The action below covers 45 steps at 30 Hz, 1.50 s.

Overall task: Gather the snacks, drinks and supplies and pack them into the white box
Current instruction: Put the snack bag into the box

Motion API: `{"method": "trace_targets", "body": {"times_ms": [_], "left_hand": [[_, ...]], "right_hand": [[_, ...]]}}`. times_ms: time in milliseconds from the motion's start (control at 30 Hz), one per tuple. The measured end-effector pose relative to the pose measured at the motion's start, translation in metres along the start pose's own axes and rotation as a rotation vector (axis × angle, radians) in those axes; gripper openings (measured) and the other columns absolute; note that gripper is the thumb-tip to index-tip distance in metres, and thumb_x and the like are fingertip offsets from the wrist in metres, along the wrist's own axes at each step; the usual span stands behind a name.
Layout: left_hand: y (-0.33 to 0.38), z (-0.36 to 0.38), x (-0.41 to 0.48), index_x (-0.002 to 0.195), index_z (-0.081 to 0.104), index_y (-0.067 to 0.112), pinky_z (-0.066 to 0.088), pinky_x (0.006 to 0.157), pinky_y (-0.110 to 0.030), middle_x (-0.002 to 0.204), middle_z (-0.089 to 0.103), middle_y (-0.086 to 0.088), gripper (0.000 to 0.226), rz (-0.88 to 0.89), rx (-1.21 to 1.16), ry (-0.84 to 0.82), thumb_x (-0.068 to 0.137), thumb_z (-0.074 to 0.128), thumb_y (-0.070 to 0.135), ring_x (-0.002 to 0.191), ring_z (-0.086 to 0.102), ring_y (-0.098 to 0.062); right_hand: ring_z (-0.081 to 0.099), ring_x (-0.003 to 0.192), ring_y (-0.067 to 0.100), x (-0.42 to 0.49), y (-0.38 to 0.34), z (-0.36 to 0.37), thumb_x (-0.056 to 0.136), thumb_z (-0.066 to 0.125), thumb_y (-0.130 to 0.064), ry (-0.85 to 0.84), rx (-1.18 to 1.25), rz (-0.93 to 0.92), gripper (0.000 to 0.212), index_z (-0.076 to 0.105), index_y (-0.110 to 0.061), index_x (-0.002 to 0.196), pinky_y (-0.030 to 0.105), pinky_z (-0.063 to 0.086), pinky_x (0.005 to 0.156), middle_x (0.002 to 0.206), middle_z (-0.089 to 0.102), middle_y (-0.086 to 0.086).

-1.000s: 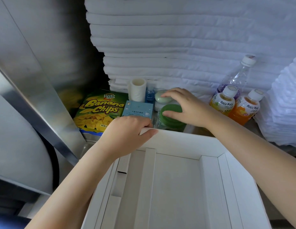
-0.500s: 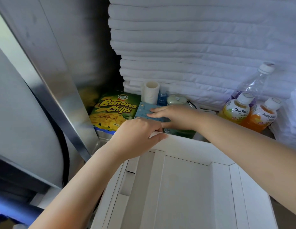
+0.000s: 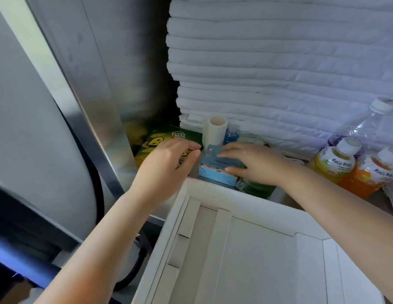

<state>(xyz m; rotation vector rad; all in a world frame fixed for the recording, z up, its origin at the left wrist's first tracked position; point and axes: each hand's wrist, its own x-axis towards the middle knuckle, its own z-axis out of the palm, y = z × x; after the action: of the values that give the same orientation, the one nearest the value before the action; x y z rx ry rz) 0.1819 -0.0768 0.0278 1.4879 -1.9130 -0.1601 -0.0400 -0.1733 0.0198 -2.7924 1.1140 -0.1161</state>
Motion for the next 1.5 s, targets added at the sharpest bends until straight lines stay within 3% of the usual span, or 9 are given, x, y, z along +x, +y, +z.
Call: {"method": "trace_targets", "body": {"times_ms": [67, 167, 267, 400, 567, 1033, 1233, 1500], "left_hand": [[-0.024, -0.002, 0.007, 0.131, 0.052, 0.019, 0.031, 0.093, -0.015, 0.130, 0.054, 0.002, 0.043, -0.139, 0.145, 0.051, 0.094, 0.044, 0.040, 0.122, 0.042, -0.011], [-0.049, 0.013, 0.013, 0.147, 0.019, 0.011, 0.020, 0.111, -0.036, 0.154, 0.021, -0.008, 0.078, -0.379, 0.386, -0.222, 0.090, 0.041, 0.058, 0.141, 0.015, -0.026], [-0.061, 0.035, 0.017, 0.148, -0.003, 0.010, 0.008, 0.114, -0.047, 0.157, -0.005, -0.012, 0.103, -0.512, 0.539, -0.383, 0.079, 0.033, 0.077, 0.143, -0.002, -0.034], [-0.065, 0.048, 0.023, 0.148, -0.010, 0.017, 0.008, 0.111, -0.055, 0.156, -0.015, -0.009, 0.120, -0.618, 0.509, -0.372, 0.064, 0.035, 0.089, 0.141, -0.009, -0.038], [-0.066, 0.053, 0.031, 0.148, -0.007, 0.021, 0.016, 0.107, -0.057, 0.157, -0.003, -0.007, 0.120, -0.653, 0.570, -0.374, 0.061, 0.036, 0.091, 0.140, 0.000, -0.041], [-0.057, 0.061, 0.031, 0.140, 0.020, 0.024, 0.023, 0.102, -0.057, 0.136, 0.021, -0.011, 0.105, -0.635, 0.550, -0.144, 0.059, 0.062, 0.073, 0.126, 0.027, -0.039], [-0.045, 0.053, 0.030, 0.142, 0.013, 0.021, 0.020, 0.104, -0.056, 0.132, 0.024, -0.010, 0.112, -0.536, 0.619, -0.003, 0.055, 0.068, 0.066, 0.123, 0.028, -0.035], [-0.032, 0.030, 0.040, 0.144, 0.004, 0.017, 0.016, 0.107, -0.059, 0.139, 0.021, -0.013, 0.116, -0.455, 0.783, 0.011, 0.060, 0.069, 0.064, 0.129, 0.025, -0.037]], "right_hand": [[0.046, 0.120, 0.011, 0.003, -0.003, -0.003, 0.092, 0.054, -0.037, 0.081, 0.055, -0.023, 0.044, 0.048, -0.028, 0.135, 0.031, 0.041, 0.098, 0.139, 0.046, -0.008], [0.046, 0.118, 0.009, 0.005, -0.009, -0.003, 0.092, 0.052, -0.041, 0.083, 0.058, -0.033, 0.043, 0.046, -0.030, 0.134, 0.034, 0.043, 0.095, 0.137, 0.046, -0.012], [0.045, 0.118, 0.007, 0.003, -0.012, -0.001, 0.092, 0.051, -0.043, 0.068, 0.066, -0.047, 0.042, 0.047, -0.031, 0.133, 0.031, 0.042, 0.096, 0.137, 0.045, -0.014], [0.044, 0.116, 0.003, 0.001, -0.012, -0.002, 0.093, 0.050, -0.043, 0.048, 0.070, -0.044, 0.042, 0.047, -0.031, 0.133, 0.024, 0.039, 0.095, 0.134, 0.047, -0.014], [0.042, 0.113, 0.000, -0.001, -0.012, -0.004, 0.093, 0.053, -0.040, 0.058, 0.091, -0.037, 0.042, 0.049, -0.029, 0.132, 0.014, 0.029, 0.087, 0.132, 0.049, -0.012], [0.044, 0.113, 0.003, 0.000, -0.016, -0.005, 0.094, 0.051, -0.038, 0.053, 0.091, -0.042, 0.038, 0.049, -0.031, 0.131, 0.020, 0.036, 0.089, 0.130, 0.049, -0.012], [0.045, 0.115, 0.005, -0.002, -0.019, -0.007, 0.094, 0.050, -0.036, 0.098, 0.092, -0.065, 0.037, 0.050, -0.030, 0.130, 0.023, 0.037, 0.092, 0.130, 0.050, -0.012], [0.044, 0.116, 0.007, -0.003, -0.018, -0.010, 0.093, 0.052, -0.033, 0.157, 0.081, -0.077, 0.038, 0.050, -0.025, 0.131, 0.024, 0.040, 0.093, 0.130, 0.050, -0.008]]}}
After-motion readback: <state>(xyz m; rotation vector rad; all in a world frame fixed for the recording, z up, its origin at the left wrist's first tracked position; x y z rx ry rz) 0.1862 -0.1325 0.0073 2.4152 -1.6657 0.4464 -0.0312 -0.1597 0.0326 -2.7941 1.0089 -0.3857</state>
